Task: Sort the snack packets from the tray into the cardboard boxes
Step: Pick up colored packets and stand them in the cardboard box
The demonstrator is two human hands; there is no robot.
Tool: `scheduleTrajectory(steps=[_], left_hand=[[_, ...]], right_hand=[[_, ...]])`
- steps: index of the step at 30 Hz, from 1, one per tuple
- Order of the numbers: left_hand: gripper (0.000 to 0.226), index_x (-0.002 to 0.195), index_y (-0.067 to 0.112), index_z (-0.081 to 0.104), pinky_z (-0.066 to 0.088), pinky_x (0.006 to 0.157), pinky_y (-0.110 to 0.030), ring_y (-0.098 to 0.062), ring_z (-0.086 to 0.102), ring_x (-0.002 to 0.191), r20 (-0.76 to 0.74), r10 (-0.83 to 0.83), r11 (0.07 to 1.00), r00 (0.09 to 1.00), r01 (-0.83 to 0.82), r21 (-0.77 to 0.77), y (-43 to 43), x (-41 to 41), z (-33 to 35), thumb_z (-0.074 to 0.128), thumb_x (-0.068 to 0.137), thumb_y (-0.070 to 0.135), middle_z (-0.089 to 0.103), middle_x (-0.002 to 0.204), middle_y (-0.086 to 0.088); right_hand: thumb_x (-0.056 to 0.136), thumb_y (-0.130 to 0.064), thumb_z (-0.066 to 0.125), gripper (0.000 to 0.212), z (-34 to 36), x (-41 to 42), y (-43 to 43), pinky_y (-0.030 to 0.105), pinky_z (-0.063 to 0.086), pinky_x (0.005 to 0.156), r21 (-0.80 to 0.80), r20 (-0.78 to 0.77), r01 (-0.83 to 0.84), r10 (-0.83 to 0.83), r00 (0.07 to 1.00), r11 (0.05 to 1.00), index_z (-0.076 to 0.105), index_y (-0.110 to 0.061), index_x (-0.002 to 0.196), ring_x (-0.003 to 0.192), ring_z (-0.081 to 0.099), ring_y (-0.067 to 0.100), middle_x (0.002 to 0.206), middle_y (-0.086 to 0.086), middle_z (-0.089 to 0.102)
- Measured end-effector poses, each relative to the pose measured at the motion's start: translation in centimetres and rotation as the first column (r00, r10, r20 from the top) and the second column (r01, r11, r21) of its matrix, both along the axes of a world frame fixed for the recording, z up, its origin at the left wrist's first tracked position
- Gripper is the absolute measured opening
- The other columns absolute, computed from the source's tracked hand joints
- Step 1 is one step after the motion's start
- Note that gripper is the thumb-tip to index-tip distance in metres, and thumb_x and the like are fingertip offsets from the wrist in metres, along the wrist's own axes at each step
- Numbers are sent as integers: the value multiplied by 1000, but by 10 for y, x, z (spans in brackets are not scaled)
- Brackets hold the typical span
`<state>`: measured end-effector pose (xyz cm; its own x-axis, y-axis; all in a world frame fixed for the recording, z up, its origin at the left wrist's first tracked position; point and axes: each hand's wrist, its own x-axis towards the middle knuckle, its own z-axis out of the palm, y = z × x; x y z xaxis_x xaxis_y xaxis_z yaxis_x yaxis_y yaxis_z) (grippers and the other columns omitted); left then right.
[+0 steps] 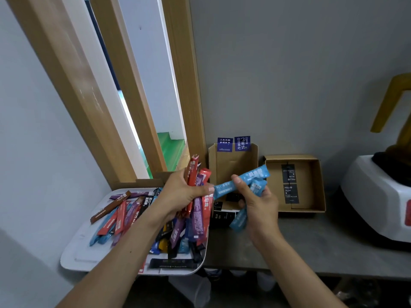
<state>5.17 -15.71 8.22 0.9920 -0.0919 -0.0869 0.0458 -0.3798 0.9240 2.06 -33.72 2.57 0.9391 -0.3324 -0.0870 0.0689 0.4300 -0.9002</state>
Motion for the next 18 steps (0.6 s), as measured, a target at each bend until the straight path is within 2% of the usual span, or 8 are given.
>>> scheduleTrajectory(steps=[2,5,7,10,12,15,18], left_hand=[[44,113,20,61,56,88,-35,-13,76,89,61,28,999,998,-26,-33,3,3,8,87,78,25,80,97,4],[47,118,19,59,55,86,-33,-9,76,91,150,1,999,989,6,-44,6,8,29,85,79,25,80,99,9],[45,115,21,59,57,82,-30,-8,76,90,168,-64,998,984,66,-1,3,12,42,85,80,24,80,100,9],[48,112,23,58,60,77,-27,-9,76,83,150,-118,988,982,101,120,-3,19,52,88,76,31,78,97,4],[48,109,27,55,57,70,-21,-9,76,80,142,-126,979,982,99,180,-5,21,52,88,75,36,75,97,4],[42,103,30,53,53,59,-15,-6,75,73,128,-90,987,988,71,141,-7,22,50,87,78,32,73,94,4],[39,101,29,52,53,61,-19,-10,75,76,112,-60,992,992,46,121,-7,24,50,86,80,30,73,95,1]], right_hand=[[82,-28,84,20,2,3,-7,22,52,64,-101,32,8,-4,999,995,73,-19,97,71,70,4,84,-3,76],[83,-23,81,22,10,5,-13,21,58,63,-251,37,-142,157,987,958,73,-25,104,83,77,11,95,1,79],[81,-17,84,29,12,7,-11,20,58,65,-292,47,-203,226,973,935,74,-24,107,85,77,10,95,-4,80],[76,-13,89,31,13,9,-7,25,59,70,-302,55,-184,210,976,935,74,-19,103,86,77,12,92,-5,79],[74,-12,89,30,11,8,-7,27,60,68,-289,64,-179,206,976,940,73,-15,100,84,77,14,90,-2,79],[73,-9,89,31,11,7,-7,25,61,65,-257,83,-209,237,968,944,73,-6,99,82,78,17,89,5,78],[74,-16,87,33,10,4,-7,35,65,76,-269,59,-281,307,950,921,73,-4,101,90,78,23,97,13,78]])
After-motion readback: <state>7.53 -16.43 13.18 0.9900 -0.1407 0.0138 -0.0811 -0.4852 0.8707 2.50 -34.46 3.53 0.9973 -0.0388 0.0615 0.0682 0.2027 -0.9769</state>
